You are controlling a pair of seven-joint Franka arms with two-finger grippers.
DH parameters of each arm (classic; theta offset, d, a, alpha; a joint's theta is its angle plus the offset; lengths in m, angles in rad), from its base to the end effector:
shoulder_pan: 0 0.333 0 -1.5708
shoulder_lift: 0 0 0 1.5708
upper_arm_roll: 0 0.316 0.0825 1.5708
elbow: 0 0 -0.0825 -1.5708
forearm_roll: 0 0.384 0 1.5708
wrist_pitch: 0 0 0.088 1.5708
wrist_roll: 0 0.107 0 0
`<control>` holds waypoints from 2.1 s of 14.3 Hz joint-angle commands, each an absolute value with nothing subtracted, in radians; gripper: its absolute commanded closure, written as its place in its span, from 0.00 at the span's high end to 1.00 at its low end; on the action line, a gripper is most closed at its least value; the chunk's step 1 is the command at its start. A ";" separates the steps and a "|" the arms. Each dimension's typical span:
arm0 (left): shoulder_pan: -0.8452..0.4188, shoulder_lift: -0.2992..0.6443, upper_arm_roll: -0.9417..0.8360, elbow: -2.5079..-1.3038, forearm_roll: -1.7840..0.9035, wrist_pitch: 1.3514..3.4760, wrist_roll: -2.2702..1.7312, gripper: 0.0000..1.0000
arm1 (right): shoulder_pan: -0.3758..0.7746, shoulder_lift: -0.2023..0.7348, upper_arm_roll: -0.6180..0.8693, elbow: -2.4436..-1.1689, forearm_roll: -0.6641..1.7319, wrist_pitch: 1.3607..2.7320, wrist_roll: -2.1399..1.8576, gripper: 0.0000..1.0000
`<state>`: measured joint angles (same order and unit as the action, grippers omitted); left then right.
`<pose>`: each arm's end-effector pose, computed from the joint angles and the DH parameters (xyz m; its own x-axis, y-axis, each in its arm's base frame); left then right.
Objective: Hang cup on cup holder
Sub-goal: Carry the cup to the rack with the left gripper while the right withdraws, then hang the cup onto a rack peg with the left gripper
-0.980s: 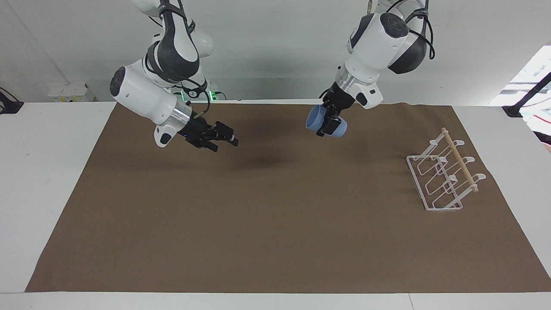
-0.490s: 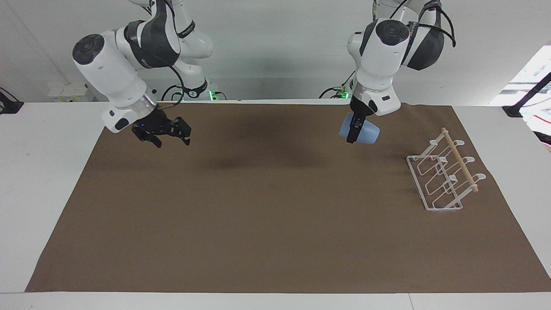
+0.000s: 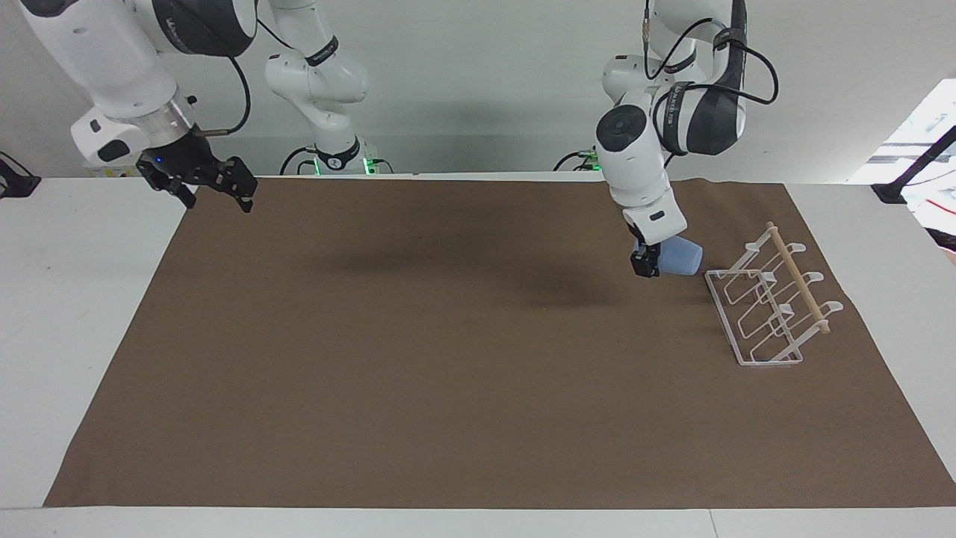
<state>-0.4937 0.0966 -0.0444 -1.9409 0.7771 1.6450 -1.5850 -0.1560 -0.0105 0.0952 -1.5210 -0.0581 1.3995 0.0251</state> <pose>0.5051 -0.2190 0.4334 0.6267 0.4602 0.6288 0.7668 -0.5081 -0.3923 0.5317 -0.0391 0.6394 0.9895 -0.0954 -0.1090 -0.0890 -0.9941 0.0617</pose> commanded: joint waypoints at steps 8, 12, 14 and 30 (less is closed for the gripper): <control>-0.431 0.385 -0.035 -1.821 1.345 1.474 -1.968 0.00 | -0.130 -0.029 0.077 -1.557 -0.086 1.373 -0.014 0.99; -0.390 0.394 -0.035 -1.812 1.405 1.477 -2.020 0.00 | -0.129 -0.031 0.075 -1.563 -0.092 1.374 -0.012 0.99; -0.376 0.420 -0.035 -1.813 1.416 1.477 -2.063 0.00 | -0.130 -0.031 0.078 -1.562 -0.100 1.379 -0.015 0.99; -0.310 0.431 -0.041 -1.891 1.451 1.480 -2.158 0.66 | -0.130 -0.032 0.078 -1.565 -0.081 1.373 -0.015 0.99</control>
